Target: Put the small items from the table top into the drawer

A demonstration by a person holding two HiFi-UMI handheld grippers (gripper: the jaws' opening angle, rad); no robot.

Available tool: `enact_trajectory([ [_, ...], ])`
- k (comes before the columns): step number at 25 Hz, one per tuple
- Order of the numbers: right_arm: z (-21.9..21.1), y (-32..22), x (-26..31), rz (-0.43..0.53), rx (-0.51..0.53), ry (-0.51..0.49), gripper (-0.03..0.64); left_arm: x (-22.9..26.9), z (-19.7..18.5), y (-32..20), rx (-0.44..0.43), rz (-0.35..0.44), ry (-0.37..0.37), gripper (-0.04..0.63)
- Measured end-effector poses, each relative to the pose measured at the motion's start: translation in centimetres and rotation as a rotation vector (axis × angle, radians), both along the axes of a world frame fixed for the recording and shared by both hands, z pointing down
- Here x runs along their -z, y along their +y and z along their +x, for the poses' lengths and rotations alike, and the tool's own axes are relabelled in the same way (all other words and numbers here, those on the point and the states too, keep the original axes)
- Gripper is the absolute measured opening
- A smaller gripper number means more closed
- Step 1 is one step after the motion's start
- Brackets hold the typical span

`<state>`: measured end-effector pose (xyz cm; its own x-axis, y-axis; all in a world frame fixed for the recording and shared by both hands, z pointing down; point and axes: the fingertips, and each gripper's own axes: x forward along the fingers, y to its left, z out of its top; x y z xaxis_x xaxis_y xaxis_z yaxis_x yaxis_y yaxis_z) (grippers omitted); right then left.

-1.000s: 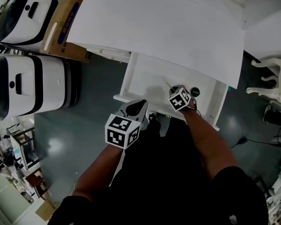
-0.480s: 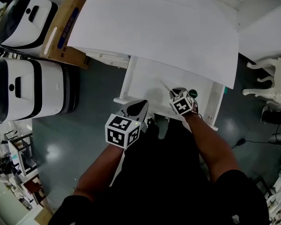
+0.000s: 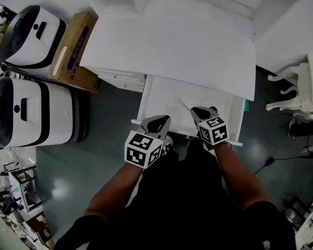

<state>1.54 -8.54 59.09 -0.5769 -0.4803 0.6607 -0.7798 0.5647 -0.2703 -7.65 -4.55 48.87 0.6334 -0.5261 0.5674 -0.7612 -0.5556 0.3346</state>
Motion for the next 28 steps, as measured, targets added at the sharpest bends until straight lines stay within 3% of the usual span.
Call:
enact_trajectory([
  [11,3.1,3.3,12.4,0.193,-0.217,-0.183,0.026,3.8,2.9,1.0,-0.117,0.071,0.086,0.003],
  [22,6.7,7.5,15.6,0.204,-0.196,-0.194,0.026,5.5,5.4,3.4,-0.101,0.112,0.080,0.003],
  [28,9.7,10.3,16.8,0.268,-0.121,-0.150,0.025,7.7,9.7,6.1,-0.139,0.165,0.078,0.003],
])
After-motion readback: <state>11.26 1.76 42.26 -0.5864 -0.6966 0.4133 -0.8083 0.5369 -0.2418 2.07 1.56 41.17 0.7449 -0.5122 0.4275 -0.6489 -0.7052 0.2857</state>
